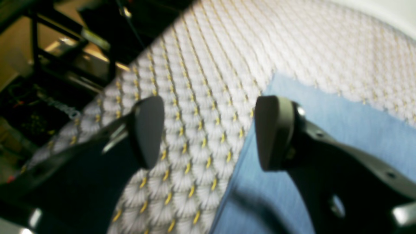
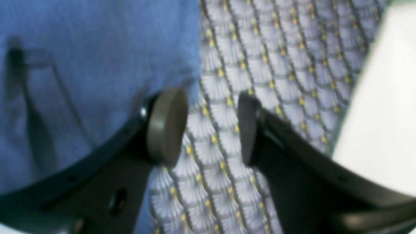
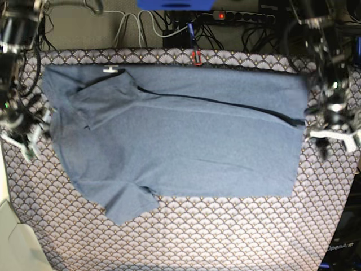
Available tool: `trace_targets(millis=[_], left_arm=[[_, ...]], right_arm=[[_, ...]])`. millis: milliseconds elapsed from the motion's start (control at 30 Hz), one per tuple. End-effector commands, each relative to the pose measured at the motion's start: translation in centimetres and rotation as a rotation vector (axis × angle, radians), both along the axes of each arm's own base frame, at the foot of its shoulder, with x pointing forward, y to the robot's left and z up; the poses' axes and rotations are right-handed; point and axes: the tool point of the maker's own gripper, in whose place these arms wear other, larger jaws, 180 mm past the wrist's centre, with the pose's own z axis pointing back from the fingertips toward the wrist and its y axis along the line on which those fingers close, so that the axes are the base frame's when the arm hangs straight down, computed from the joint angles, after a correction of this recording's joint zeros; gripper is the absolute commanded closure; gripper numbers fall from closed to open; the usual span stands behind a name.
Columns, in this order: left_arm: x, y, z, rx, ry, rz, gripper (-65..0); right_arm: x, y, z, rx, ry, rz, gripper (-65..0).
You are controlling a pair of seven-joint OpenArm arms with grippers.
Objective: Fold the T-shirt properly
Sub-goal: 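Release the shirt and move both grippers toward the hem corners, then lower both grippers and grasp the shirt's hem corners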
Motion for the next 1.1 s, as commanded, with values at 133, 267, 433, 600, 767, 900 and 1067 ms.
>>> trace_targets(millis=[133, 267, 433, 600, 767, 900, 1067], left_arm=[[5.2, 0.2, 1.6, -0.047, -0.068, 0.006, -42.8], [9.0, -0.8, 0.4, -0.067, -0.024, -0.037, -42.7], [12.3, -2.3, -0.3, -0.041, -0.042, -0.082, -42.7], [13.9, -1.9, -1.5, -0.009, -0.029, -0.085, -42.7], [14.3, -1.2, -2.2, 0.001, -0.048, -0.063, -42.6], [14.2, -1.3, -2.4, 0.005, -0.049, -0.064, -42.6], [14.1, -1.8, -2.8, 0.013, -0.036, -0.082, -42.6]], right_arm=[[6.9, 0.9, 1.8, 0.046, -0.038, 0.026, -29.8], [10.9, 2.1, 2.3, 0.089, -0.025, 0.043, -29.8], [13.8, 3.7, 3.0, 0.146, -0.050, 0.071, -29.8], [15.0, 3.2, 3.7, 0.169, -0.108, 0.019, -29.9], [15.3, 2.8, 2.9, 0.208, -0.124, -0.019, -30.0], [15.3, 3.3, 2.1, 0.250, -0.137, -0.027, -29.9], [15.2, 4.6, 0.7, 0.310, -0.142, -0.032, -29.9]])
